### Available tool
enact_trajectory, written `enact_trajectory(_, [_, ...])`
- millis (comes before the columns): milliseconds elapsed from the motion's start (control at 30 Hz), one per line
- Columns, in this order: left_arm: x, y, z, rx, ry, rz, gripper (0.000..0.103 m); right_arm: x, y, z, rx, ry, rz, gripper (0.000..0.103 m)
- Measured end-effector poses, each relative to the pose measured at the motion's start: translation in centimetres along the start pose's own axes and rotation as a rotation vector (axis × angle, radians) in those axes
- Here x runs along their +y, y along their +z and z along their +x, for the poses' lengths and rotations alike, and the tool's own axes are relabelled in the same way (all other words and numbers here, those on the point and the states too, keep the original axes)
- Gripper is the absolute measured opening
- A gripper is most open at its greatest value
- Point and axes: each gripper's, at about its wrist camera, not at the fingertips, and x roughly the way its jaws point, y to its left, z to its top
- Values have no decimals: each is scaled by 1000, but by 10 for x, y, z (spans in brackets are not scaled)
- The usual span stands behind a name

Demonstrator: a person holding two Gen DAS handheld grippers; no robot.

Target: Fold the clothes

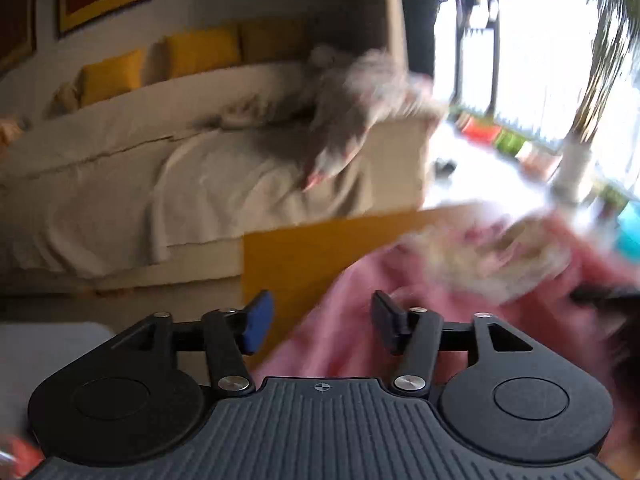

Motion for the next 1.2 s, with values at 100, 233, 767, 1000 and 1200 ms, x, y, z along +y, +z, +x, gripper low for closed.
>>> enact_trajectory(100, [-25, -7, -15, -43, -217, -30, 78, -1, 8, -2, 62, 18, 3, 103])
enact_trajectory(233, [-104, -42, 0, 46, -413, 118, 79, -4, 28, -61, 22, 35, -35, 103])
enact_trajectory(767, [-277, -108, 14, 40, -553, 653, 75, -10, -60, -163, -36, -501, -605, 61])
enact_trajectory(1000, [-292, -97, 52, 85, -500, 592, 36, -18, -62, -183, -91, -369, -541, 61])
enact_trajectory(1200, [-280, -81, 71, 135, -578, 448, 4, -20, -78, -198, -116, -313, -482, 60])
